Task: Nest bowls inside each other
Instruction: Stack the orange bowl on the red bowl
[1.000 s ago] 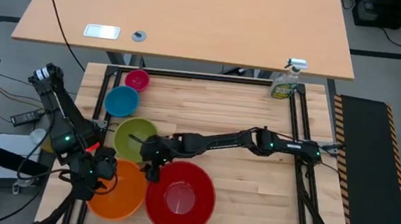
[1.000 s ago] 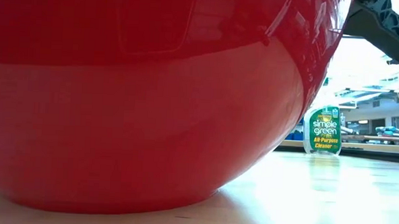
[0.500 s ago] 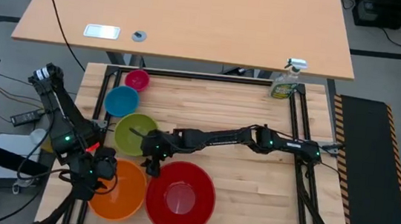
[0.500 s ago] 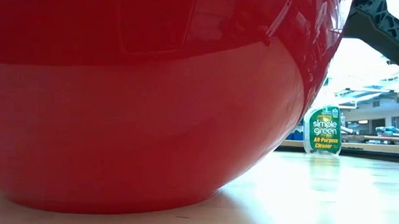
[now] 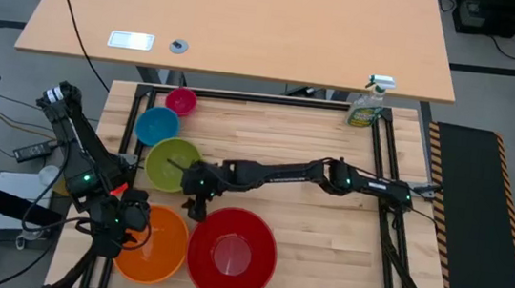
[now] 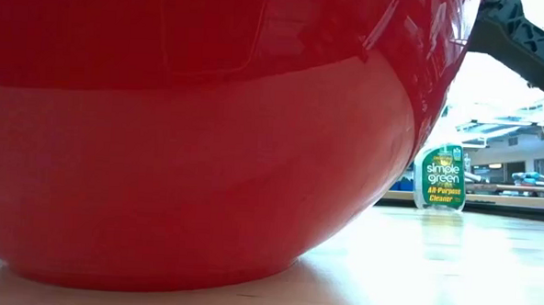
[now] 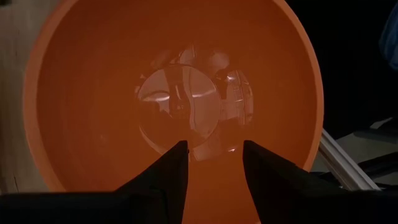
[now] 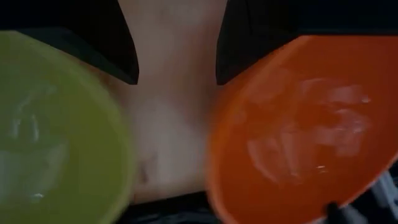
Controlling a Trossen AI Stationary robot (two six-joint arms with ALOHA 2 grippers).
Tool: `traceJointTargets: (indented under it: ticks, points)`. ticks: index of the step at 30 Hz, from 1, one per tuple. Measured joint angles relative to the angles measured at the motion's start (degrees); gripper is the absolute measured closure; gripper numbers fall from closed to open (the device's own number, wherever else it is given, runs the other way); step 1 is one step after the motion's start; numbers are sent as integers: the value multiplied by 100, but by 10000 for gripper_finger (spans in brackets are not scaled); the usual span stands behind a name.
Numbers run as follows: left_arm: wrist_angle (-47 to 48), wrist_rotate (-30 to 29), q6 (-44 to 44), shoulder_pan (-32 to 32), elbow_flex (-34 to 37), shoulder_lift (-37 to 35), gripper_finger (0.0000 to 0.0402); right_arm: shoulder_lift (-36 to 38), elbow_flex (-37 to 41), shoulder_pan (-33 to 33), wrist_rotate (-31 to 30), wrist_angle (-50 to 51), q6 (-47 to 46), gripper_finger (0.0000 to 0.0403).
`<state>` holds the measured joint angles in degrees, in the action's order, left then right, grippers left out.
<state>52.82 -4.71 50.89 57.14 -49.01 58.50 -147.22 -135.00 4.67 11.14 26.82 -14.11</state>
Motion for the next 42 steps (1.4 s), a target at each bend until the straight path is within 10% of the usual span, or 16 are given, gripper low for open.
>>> traceJointTargets:
  ticks: [12,19,30,42]
  points:
    - [4,-42,-181,-7,0,0,246,66,0,242,-498,-16,-677,190]
    - [-510,-168,32,-9,192,158,246,29,0,148,488,106,-988,192]
    - [-561,560,-369,-420,237,807,246,22,0,126,350,206,-660,192]
    - [-2293,522,-372,458,164,960,246,20,0,116,19,307,-386,193]
